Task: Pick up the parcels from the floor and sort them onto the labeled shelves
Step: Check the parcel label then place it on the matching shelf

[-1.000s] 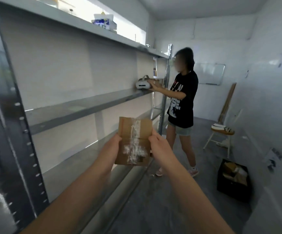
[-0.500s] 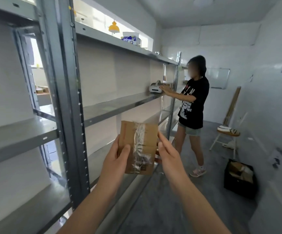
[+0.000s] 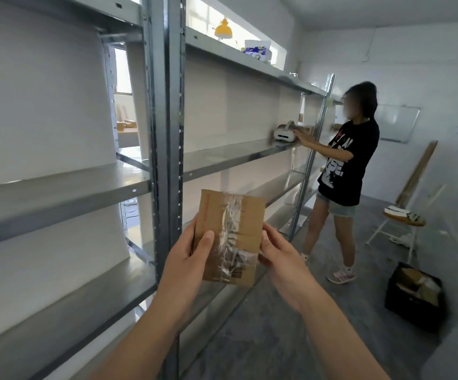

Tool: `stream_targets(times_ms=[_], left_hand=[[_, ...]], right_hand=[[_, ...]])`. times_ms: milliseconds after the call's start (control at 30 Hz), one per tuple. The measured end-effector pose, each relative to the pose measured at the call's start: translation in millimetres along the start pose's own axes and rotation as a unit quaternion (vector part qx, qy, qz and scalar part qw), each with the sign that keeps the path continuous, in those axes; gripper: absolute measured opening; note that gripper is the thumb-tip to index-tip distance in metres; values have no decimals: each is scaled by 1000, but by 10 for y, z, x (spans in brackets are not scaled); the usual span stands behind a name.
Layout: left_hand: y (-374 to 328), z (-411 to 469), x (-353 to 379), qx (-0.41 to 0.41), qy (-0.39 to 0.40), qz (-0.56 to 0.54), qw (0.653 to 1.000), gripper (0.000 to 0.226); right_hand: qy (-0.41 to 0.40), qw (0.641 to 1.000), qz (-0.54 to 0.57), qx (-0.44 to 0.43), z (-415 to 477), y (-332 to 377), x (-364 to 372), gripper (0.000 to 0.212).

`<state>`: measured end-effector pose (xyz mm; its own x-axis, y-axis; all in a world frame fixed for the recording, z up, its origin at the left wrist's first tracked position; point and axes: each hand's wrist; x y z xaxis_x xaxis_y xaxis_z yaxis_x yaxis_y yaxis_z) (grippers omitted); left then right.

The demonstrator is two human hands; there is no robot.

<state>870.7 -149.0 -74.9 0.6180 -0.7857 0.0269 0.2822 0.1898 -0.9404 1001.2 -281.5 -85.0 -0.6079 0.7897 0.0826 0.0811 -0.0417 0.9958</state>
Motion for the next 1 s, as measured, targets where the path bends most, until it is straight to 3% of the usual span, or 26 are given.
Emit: stream_targets(times_ms=[133, 200, 333, 433, 633, 733, 867, 1000], left_hand=[[9, -150, -74, -4, -38, -8, 999, 35], [82, -194, -84, 4, -56, 3, 998, 35], [216, -287, -35, 74, -100, 49, 991, 23], [265, -303, 4, 102, -111, 97, 984, 6], [273, -336, 43, 70, -55, 139, 986, 54], [276, -388, 84, 71, -72, 160, 982, 70], [234, -465, 164, 122, -115, 236, 957, 69], [202, -486, 186, 143, -141, 237, 951, 68]], right_hand=[[86, 995, 43, 34, -64, -33, 21, 48], [86, 995, 30, 32, -97, -38, 38, 47], [78, 997, 10, 26, -116, -83, 63, 67], [82, 996, 18, 22, -153, -77, 93, 61], [56, 998, 16, 12, -220, -50, 98, 50], [40, 998, 27, 36, -232, -41, 87, 51], [21, 997, 64, 38, -249, -64, 60, 52], [7, 998, 61, 31, -247, -73, 61, 35]])
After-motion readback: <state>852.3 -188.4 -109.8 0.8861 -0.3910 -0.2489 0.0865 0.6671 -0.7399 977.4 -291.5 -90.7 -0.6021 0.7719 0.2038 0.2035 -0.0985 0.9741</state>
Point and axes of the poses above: each hand's wrist, its own z-axis towards the middle knuckle, its own x-axis out of the palm, y = z × x, and after that the axes turned 8 degrees about x, right-handed
